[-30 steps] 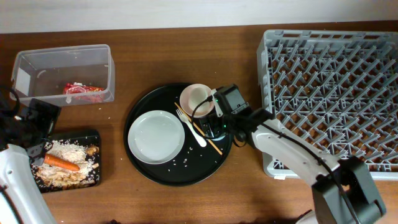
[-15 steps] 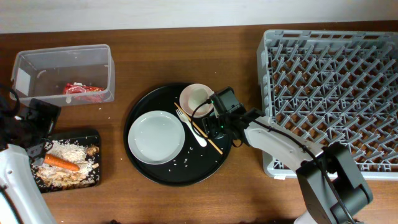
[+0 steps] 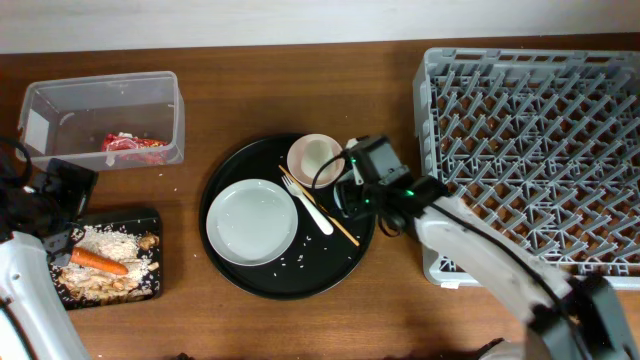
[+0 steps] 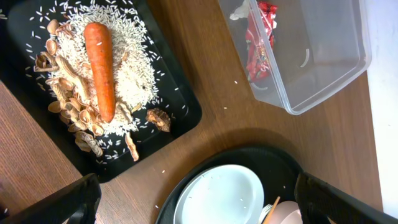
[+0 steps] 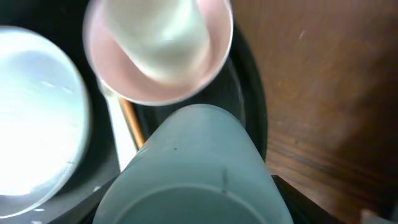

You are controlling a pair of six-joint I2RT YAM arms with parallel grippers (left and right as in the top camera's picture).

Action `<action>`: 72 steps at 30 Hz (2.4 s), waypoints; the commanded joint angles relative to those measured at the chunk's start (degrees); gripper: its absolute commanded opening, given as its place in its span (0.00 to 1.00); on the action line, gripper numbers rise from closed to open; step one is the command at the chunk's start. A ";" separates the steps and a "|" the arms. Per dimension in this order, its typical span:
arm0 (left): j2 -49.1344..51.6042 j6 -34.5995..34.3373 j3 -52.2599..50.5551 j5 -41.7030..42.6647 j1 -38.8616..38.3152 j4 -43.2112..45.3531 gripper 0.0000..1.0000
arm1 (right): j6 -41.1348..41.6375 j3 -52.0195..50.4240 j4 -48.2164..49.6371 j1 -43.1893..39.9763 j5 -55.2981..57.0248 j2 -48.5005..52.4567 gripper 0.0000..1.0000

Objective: Sort waste into correct bins and load items into the dishwasher rack
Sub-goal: 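Grasp the light-blue cup with the right gripper and lift, then carry the cup right and place it upside down in the rack, then reach the right gripper to the white cup in the pink bowl and grasp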

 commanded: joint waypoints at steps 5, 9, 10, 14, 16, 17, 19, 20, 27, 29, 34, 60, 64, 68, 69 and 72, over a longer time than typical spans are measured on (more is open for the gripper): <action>-0.20 -0.72 0.00 -0.44 0.31 -0.09 0.99 | 0.20 2.51 -6.27 -11.91 0.94 -15.63 0.64; -0.20 -0.72 0.00 -0.44 0.31 -0.09 0.99 | -4.20 2.62 -8.81 -27.67 0.94 -21.05 0.64; -0.20 -0.72 0.00 -0.44 0.31 -0.07 0.99 | -4.57 2.64 -8.92 -32.70 0.92 -21.57 0.64; -0.20 -0.72 0.00 -0.44 0.31 -0.09 0.99 | -1.90 2.62 -7.26 -48.89 -2.19 -20.24 0.64; -0.20 -0.72 0.00 -0.44 0.31 -0.07 0.99 | -0.55 2.62 -5.66 -54.49 -2.75 -18.36 0.64; -0.20 -0.72 0.00 -0.44 0.31 -0.09 0.99 | 0.79 2.62 -4.83 -57.07 -2.75 -16.96 0.64; -0.20 -0.72 0.00 -0.44 0.31 -0.09 0.99 | 2.38 2.62 -2.32 -61.16 -2.34 -13.31 0.65; -0.20 -0.72 0.00 -0.44 0.31 -0.09 0.99 | 2.38 2.62 -1.11 -62.49 -1.36 -11.63 0.65; -0.20 -0.72 0.00 -0.44 0.31 -0.07 0.99 | 0.20 2.62 2.05 -66.42 0.13 -3.08 0.69; -0.20 -0.72 0.00 -0.44 0.31 -0.07 0.99 | 0.22 2.62 2.03 -66.16 0.00 -1.29 0.78; -0.20 -0.72 0.00 -0.44 0.31 -0.07 0.99 | 0.26 4.35 -0.37 -64.67 -1.22 -1.11 0.94; -0.20 -0.72 0.00 -0.44 0.31 -0.07 0.99 | -2.10 20.79 -4.48 -2.73 1.11 13.29 0.99; -0.20 -0.72 0.00 -0.44 0.31 -0.09 0.99 | -1.03 20.79 0.50 1.18 2.01 19.74 0.99; -0.20 -0.72 0.00 -0.44 0.31 -0.07 0.99 | -1.03 20.79 3.41 2.27 2.47 23.23 0.99; -0.20 -0.72 0.00 -0.44 0.31 -0.07 0.99 | -1.03 20.79 4.07 2.27 2.38 23.69 0.99; -0.20 -0.72 0.00 -0.44 0.31 -0.09 0.99 | -1.07 20.79 6.10 2.32 1.95 25.22 0.99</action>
